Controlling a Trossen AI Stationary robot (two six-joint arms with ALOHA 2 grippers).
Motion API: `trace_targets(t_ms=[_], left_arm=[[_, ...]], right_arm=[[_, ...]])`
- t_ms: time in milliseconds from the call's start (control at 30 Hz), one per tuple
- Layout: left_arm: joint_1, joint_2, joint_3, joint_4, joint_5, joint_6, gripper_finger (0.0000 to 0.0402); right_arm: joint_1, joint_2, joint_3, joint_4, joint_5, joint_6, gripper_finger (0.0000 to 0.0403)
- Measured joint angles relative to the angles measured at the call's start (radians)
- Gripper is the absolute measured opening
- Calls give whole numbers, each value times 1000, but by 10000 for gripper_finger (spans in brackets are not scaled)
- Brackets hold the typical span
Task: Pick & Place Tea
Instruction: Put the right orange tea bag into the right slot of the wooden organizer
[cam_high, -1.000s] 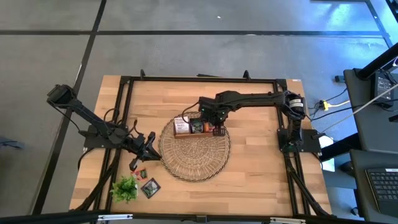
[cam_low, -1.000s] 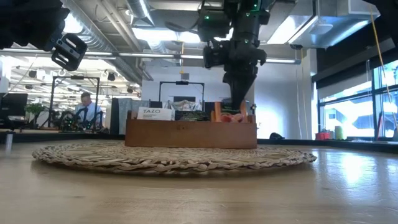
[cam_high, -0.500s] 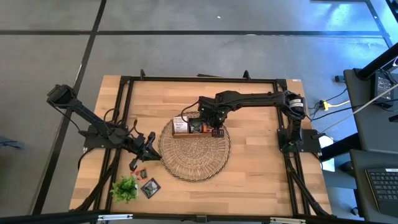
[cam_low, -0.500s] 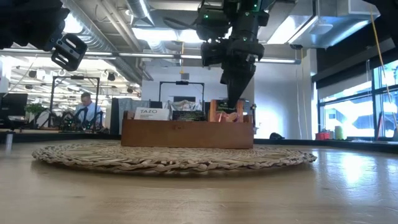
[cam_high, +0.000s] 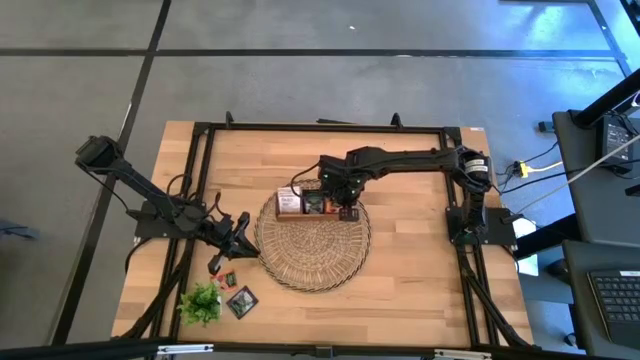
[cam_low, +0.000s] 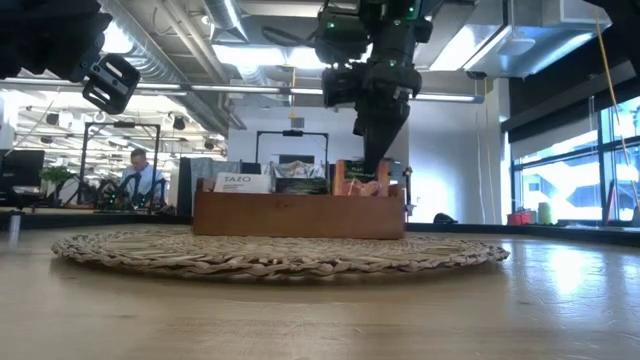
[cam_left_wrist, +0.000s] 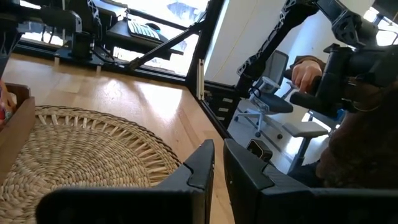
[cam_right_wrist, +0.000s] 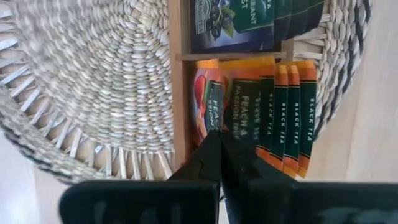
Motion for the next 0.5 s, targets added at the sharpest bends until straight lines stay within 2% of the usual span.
trace_targets(t_ms=[200, 500], left_arm=[[0, 0, 0, 0, 0, 0, 31], [0, 0, 0, 0, 0, 0, 31]], right_arm=[[0, 0, -58, 41, 0, 1, 2], [0, 0, -63, 73, 0, -29, 14]])
